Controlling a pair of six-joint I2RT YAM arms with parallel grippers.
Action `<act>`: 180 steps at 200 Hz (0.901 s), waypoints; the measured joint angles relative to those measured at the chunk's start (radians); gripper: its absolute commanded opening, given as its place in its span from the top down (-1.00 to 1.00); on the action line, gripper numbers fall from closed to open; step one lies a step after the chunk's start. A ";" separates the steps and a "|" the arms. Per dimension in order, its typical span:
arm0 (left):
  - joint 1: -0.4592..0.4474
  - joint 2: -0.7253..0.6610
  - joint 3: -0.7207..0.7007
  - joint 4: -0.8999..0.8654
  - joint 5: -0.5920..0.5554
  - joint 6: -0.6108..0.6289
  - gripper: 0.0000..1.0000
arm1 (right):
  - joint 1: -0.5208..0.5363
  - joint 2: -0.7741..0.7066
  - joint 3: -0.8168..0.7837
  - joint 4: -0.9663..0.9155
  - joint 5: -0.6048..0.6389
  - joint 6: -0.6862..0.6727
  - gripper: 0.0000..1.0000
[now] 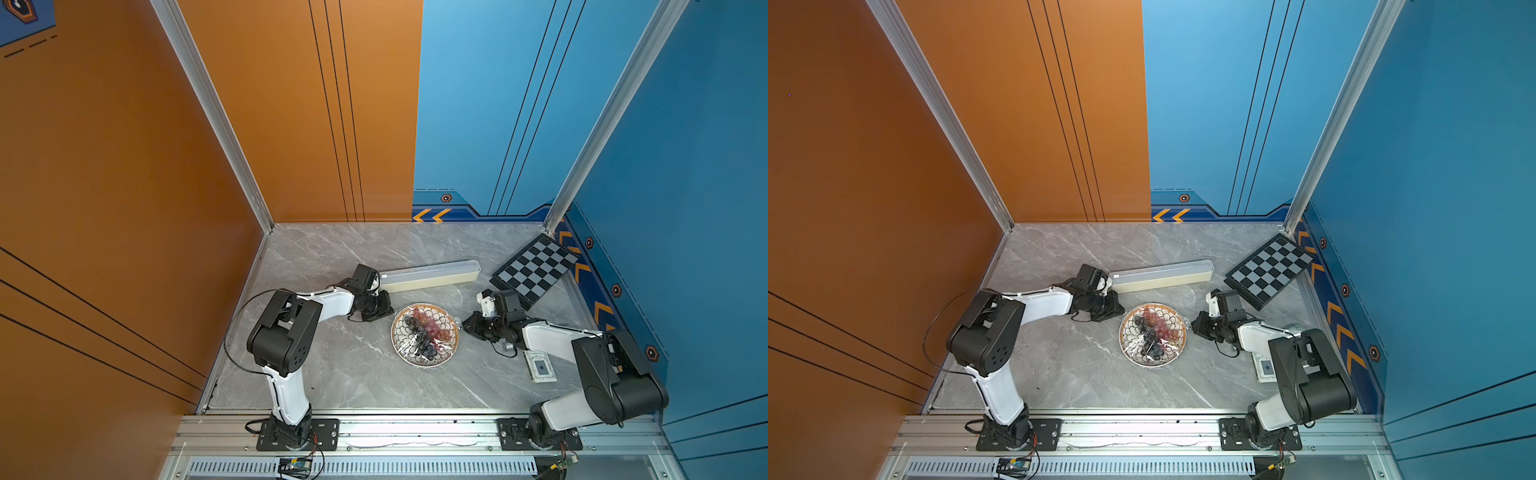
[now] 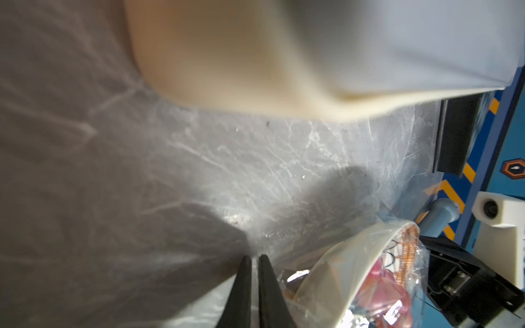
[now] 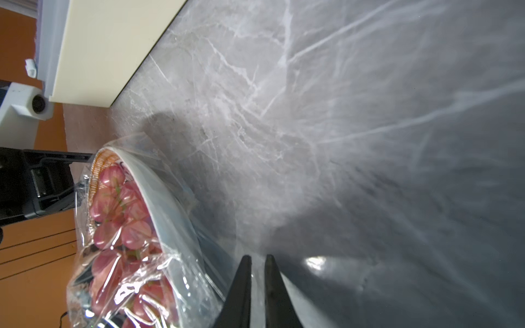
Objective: Wrap the plate with plastic wrap
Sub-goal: Cover the plate with plastic wrap.
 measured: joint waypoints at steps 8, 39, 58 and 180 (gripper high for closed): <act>0.000 -0.011 -0.017 0.010 0.014 -0.010 0.61 | -0.008 -0.019 -0.004 -0.005 0.000 0.000 0.41; 0.002 -0.084 -0.047 0.004 0.039 -0.025 0.05 | -0.065 -0.137 -0.006 -0.089 0.002 -0.044 0.04; 0.020 -0.154 -0.048 -0.035 0.039 -0.010 -0.11 | -0.115 -0.214 -0.006 -0.160 0.008 -0.084 -0.16; -0.040 -0.102 -0.011 -0.013 0.047 -0.041 0.12 | -0.032 -0.148 -0.006 -0.073 -0.046 -0.015 -0.24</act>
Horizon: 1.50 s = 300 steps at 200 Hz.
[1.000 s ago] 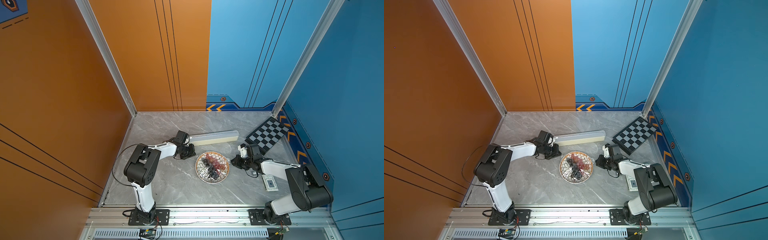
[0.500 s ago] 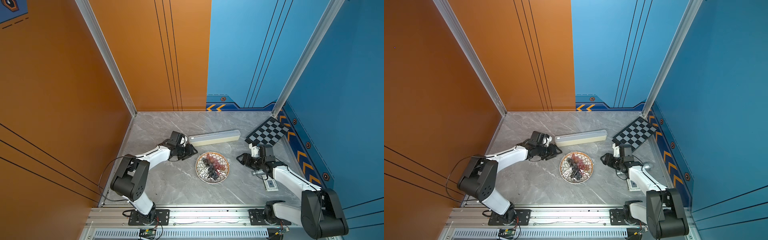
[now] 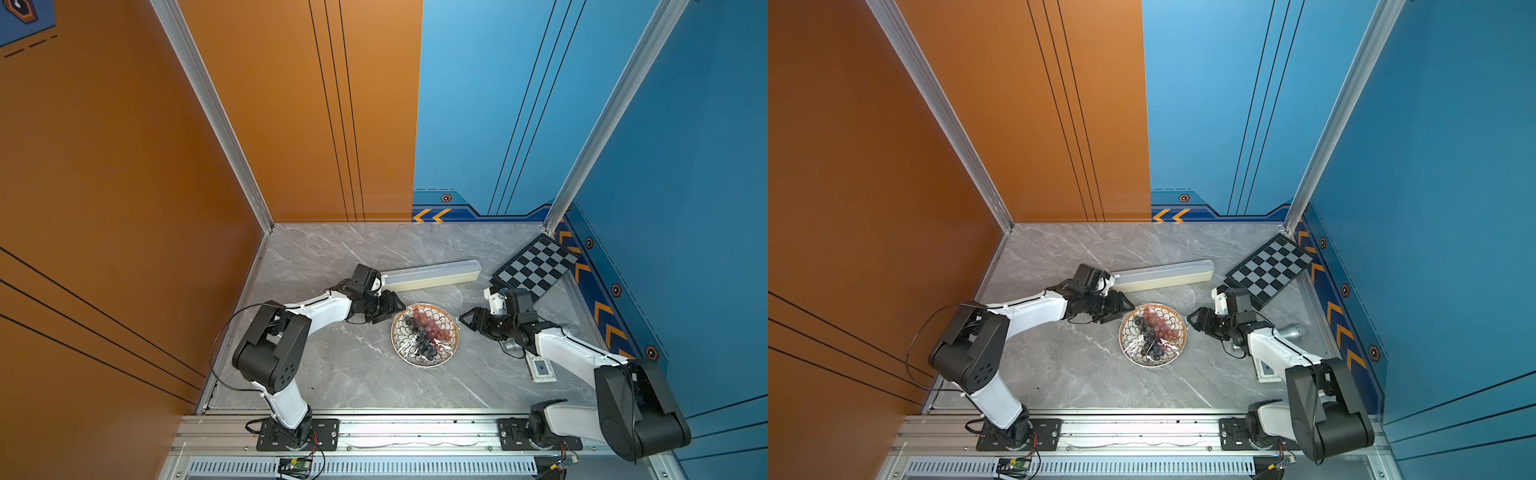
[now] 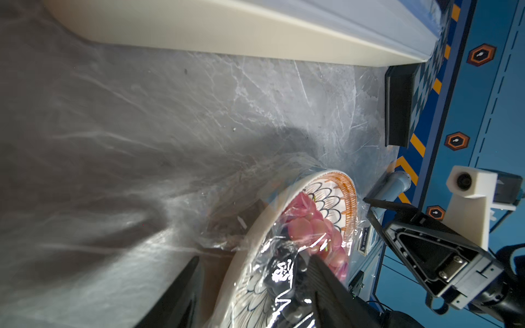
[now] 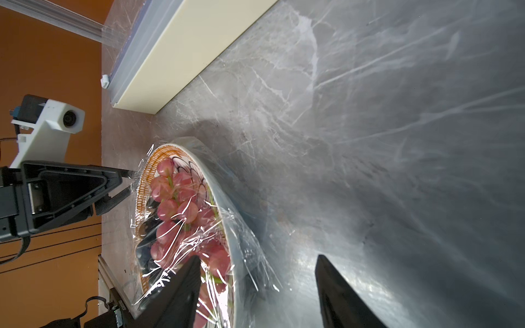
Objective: Wrap the plate with plastic wrap
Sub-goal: Cover the plate with plastic wrap.
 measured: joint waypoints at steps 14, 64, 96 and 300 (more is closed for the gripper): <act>-0.003 0.013 0.002 0.008 -0.006 -0.006 0.27 | 0.002 0.010 0.000 0.013 -0.001 0.003 -0.16; 0.002 0.016 0.002 0.018 -0.034 -0.006 0.32 | 0.003 0.054 0.000 0.017 0.000 0.005 0.24; 0.014 0.016 -0.009 0.027 -0.043 -0.006 0.32 | 0.014 0.082 0.000 0.019 -0.001 0.003 0.39; 0.057 0.005 -0.044 -0.005 -0.063 0.030 0.09 | -0.047 -0.043 -0.047 0.090 0.000 0.013 -0.47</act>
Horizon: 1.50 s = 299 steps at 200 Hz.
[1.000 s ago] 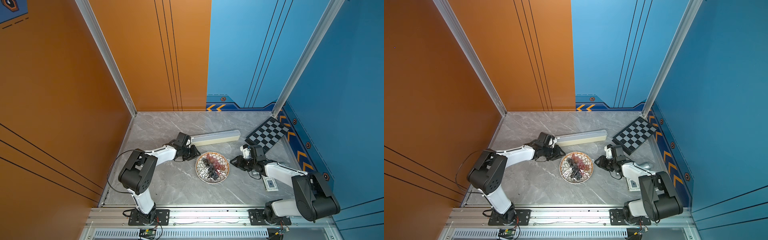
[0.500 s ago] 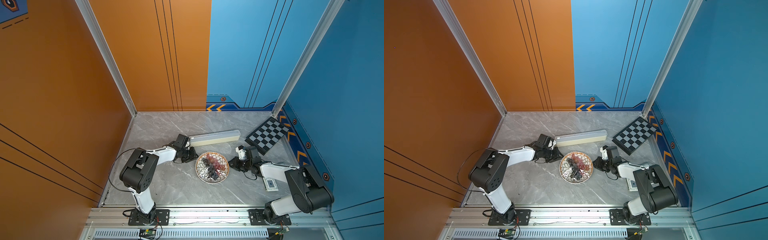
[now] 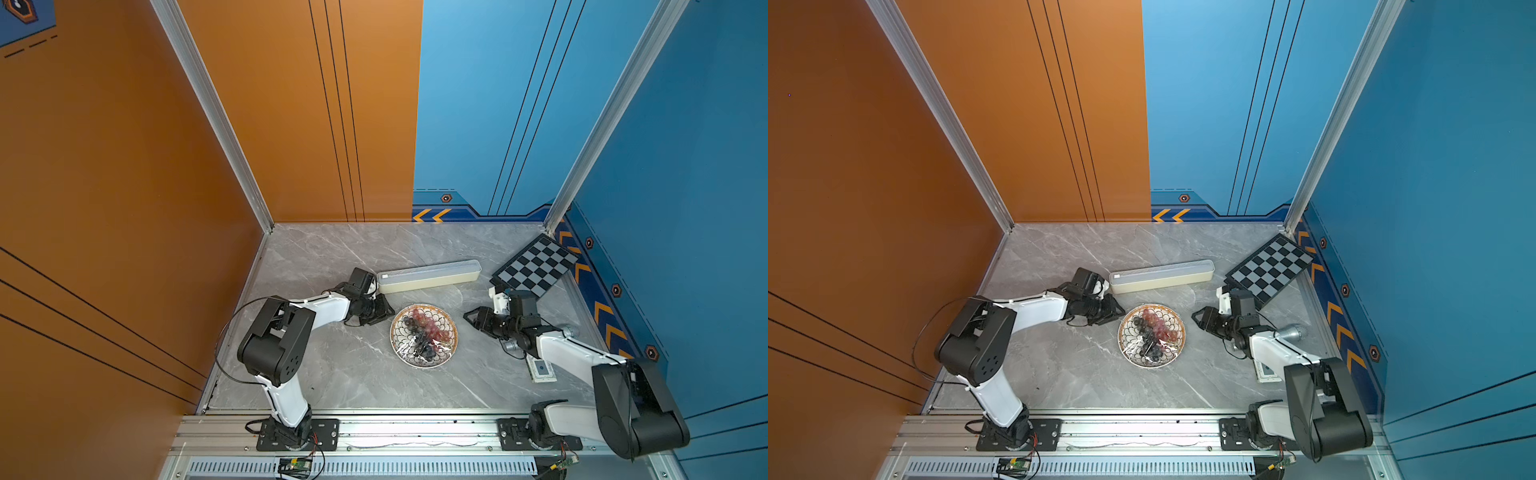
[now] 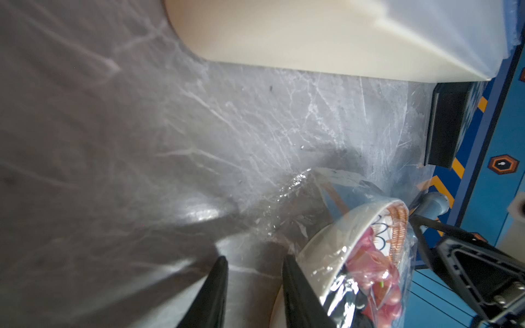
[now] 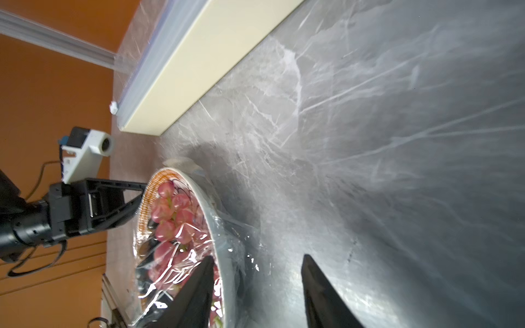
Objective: Wrap the plate with plastic wrap
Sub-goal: Cover the plate with plastic wrap.
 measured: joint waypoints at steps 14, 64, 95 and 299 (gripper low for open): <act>0.010 -0.040 -0.016 -0.007 -0.003 -0.001 -0.09 | 0.003 -0.011 0.000 -0.002 -0.005 0.003 -0.68; 0.000 -0.173 -0.115 -0.018 0.005 -0.053 -0.57 | 0.104 0.098 0.001 0.082 -0.007 0.085 -1.00; -0.032 -0.180 -0.166 0.038 0.043 -0.137 -0.59 | 0.180 0.180 0.016 0.191 -0.007 0.144 -1.00; -0.036 -0.086 -0.038 0.072 0.038 -0.146 -0.64 | 0.195 -0.002 -0.028 0.071 0.080 0.269 -1.00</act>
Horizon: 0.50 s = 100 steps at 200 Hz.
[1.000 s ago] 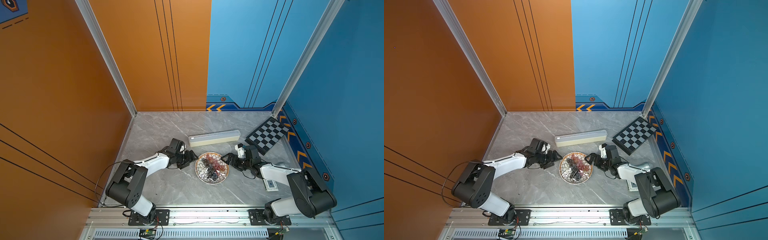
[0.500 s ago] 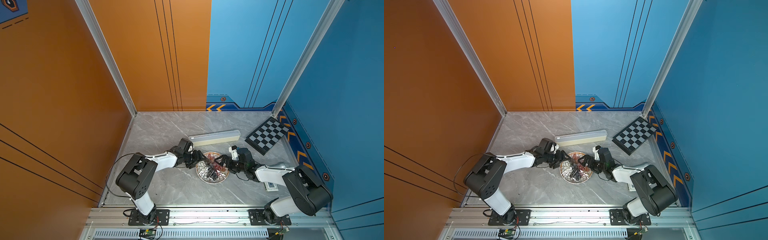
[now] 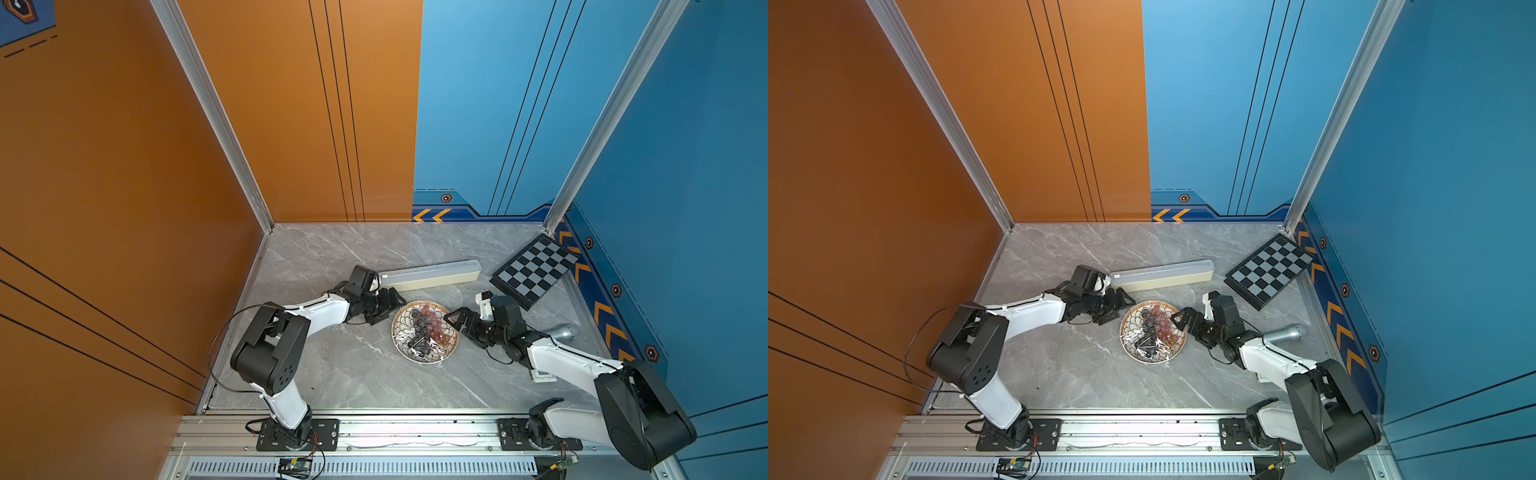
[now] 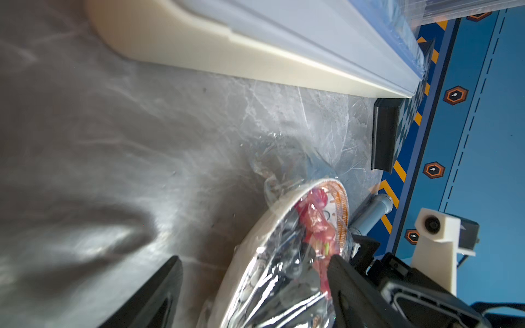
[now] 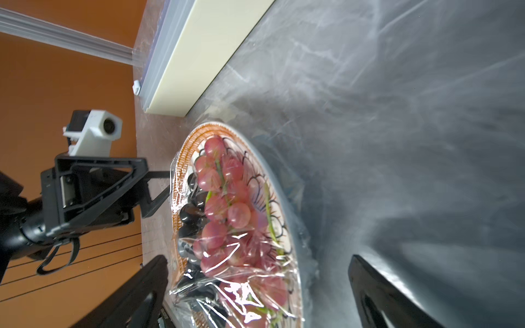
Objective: Wrap the plate with plastic wrap
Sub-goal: Cover the plate with plastic wrap.
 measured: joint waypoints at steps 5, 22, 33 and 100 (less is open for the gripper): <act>0.002 -0.023 -0.016 -0.003 -0.002 -0.003 -0.64 | -0.006 0.002 0.008 -0.014 0.000 -0.005 -1.00; -0.004 -0.098 -0.077 -0.013 -0.005 -0.020 -0.66 | -0.011 0.027 0.042 -0.053 -0.005 -0.024 -1.00; -0.017 -0.133 -0.112 -0.015 -0.003 -0.040 -0.67 | -0.006 0.056 0.065 -0.059 -0.007 -0.029 -1.00; -0.122 -0.115 -0.177 0.081 0.016 -0.196 -0.70 | 0.098 0.208 0.128 0.013 -0.021 -0.005 -1.00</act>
